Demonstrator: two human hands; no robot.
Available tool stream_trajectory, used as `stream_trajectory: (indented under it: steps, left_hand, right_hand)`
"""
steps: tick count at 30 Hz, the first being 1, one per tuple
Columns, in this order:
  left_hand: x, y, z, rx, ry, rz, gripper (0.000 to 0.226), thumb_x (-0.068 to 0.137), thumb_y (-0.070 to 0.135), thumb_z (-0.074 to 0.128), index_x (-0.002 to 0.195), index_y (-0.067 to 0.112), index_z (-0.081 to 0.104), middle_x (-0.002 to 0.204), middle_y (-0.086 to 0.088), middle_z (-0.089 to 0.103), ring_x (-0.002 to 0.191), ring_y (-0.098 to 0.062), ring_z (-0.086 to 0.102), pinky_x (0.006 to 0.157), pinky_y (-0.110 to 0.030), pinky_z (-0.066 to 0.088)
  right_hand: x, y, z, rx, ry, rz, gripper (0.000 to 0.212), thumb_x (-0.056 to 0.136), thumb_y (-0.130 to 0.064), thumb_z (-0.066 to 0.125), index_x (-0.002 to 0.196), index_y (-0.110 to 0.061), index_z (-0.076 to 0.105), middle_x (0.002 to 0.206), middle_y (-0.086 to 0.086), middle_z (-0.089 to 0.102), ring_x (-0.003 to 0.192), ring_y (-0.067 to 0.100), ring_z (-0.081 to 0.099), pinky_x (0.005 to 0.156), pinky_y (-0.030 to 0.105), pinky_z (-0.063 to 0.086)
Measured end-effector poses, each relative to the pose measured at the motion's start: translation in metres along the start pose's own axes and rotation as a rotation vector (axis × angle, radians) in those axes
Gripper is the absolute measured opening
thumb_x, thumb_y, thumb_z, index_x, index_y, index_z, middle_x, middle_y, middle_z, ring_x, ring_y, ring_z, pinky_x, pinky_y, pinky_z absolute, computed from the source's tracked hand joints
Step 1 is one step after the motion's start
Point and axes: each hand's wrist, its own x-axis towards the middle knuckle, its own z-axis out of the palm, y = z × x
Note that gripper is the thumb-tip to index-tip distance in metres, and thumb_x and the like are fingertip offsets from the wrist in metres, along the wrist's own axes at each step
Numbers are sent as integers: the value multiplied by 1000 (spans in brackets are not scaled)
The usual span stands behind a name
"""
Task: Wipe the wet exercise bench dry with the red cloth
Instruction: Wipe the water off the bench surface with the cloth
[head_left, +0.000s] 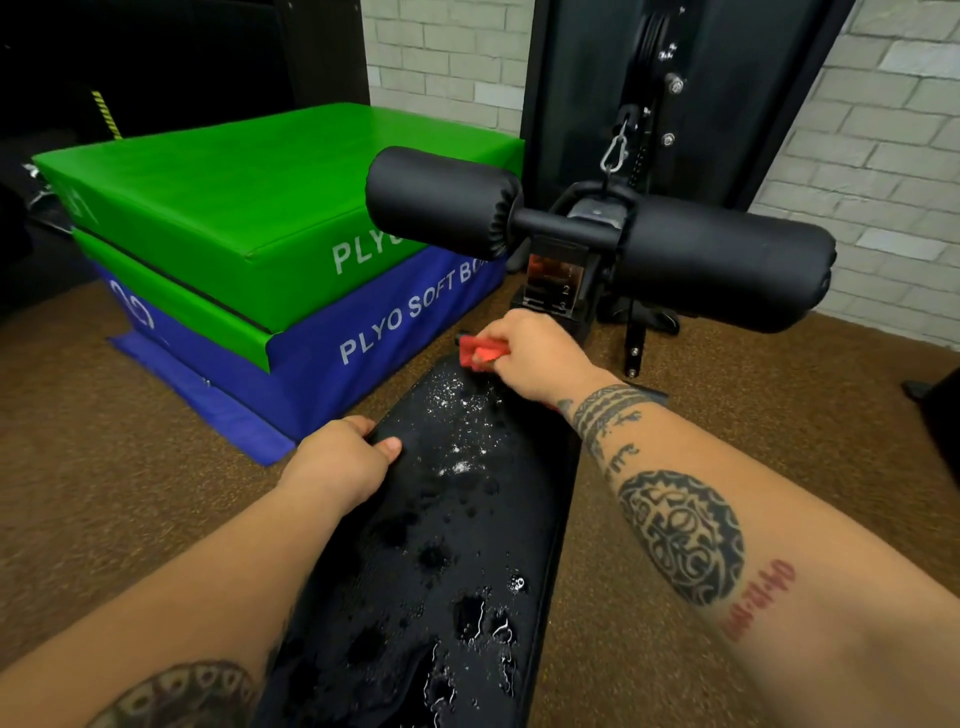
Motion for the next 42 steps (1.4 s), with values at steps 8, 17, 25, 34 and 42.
stream_trajectory:
  steps: [8, 17, 25, 34, 42]
  left_hand:
    - [-2, 0, -1, 17, 7, 4, 54, 97, 44, 57, 145, 22, 48, 143, -7, 55, 130, -32, 50, 107, -39, 42]
    - [-1, 2, 1, 37, 10, 16, 54, 97, 45, 56, 144, 20, 49, 142, -8, 55, 130, -32, 50, 105, -39, 42]
    - [2, -2, 1, 48, 22, 10, 53, 96, 46, 56, 143, 22, 50, 140, -7, 58, 128, -32, 51, 107, -43, 42]
    - [2, 1, 0, 42, 20, 6, 52, 96, 45, 57, 142, 22, 51, 138, -8, 58, 127, -32, 51, 105, -41, 43]
    - [-2, 2, -3, 53, 0, 3, 54, 96, 46, 57, 143, 19, 51, 138, -8, 58, 127, -32, 52, 105, -41, 44]
  right_hand:
    - [8, 17, -2, -115, 79, 185, 26, 93, -24, 58, 115, -24, 71, 115, 11, 58, 107, 36, 62, 94, 38, 50]
    - [-1, 21, 3, 2, -131, -20, 40, 87, -5, 54, 109, -31, 75, 110, -1, 60, 100, 23, 63, 95, 41, 52]
    - [-20, 11, -52, 201, -147, 7, 23, 95, -6, 54, 100, -18, 73, 78, -19, 68, 73, -3, 63, 69, 12, 47]
    - [-20, -5, -13, -64, -171, -7, 38, 84, -5, 57, 106, -30, 75, 111, -1, 65, 103, 23, 63, 95, 38, 51]
    - [-53, -7, -73, 408, -142, 200, 25, 90, 3, 57, 91, -17, 72, 57, -18, 66, 55, -7, 60, 60, 16, 46]
